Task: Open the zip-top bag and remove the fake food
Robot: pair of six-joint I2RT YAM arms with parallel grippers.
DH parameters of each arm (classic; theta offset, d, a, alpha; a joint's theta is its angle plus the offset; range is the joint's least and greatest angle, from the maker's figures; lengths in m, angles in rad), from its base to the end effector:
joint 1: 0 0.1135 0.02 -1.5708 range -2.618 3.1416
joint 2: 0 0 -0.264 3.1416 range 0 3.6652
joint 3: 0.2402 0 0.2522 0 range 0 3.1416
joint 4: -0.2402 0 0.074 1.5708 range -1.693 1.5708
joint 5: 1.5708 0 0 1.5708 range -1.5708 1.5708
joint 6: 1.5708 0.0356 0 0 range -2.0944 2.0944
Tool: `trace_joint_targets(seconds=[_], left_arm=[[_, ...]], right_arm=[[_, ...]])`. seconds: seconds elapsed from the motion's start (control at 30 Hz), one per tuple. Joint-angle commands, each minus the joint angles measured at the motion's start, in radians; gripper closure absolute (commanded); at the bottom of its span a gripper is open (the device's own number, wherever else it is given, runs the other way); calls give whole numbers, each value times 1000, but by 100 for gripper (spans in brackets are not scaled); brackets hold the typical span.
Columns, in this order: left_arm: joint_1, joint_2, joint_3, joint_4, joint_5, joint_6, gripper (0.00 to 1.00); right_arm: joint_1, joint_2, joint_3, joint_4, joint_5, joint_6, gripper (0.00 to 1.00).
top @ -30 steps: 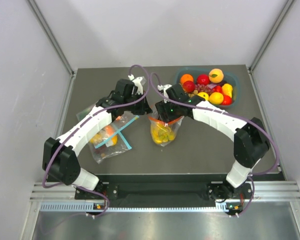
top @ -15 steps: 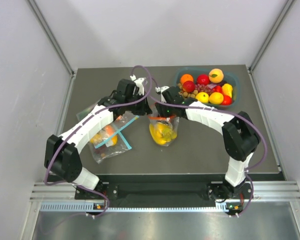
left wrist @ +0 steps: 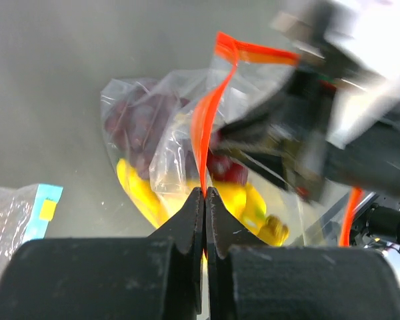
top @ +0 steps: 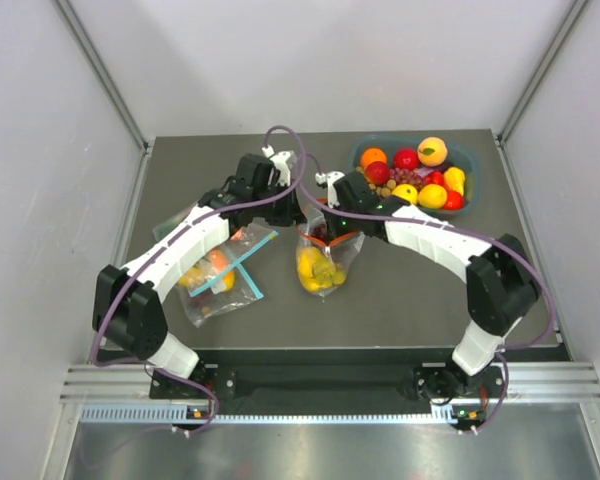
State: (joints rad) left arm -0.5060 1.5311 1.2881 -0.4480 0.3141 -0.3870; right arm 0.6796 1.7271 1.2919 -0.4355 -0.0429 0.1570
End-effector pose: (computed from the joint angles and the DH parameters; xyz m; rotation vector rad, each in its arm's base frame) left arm 0.2963 -0.1768 0.3078 0.3147 2.3363 -0.8136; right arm 0.2939 0.2394 0.2416 -0.6612 2.3971 0.4175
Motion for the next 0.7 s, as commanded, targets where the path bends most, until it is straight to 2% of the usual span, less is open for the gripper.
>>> trace_joint_targets(seconds=[0.0, 0.4, 0.67], left_arm=[[-2, 17, 57, 45, -1, -7, 100], [-2, 23, 68, 45, 3, -27, 100], [-2, -5, 30, 45, 16, -33, 100]], right_arm=[[-3, -156, 12, 17, -110, -1, 100], [-28, -285, 79, 14, -204, 50, 100], [-66, -343, 138, 26, -178, 88, 100]])
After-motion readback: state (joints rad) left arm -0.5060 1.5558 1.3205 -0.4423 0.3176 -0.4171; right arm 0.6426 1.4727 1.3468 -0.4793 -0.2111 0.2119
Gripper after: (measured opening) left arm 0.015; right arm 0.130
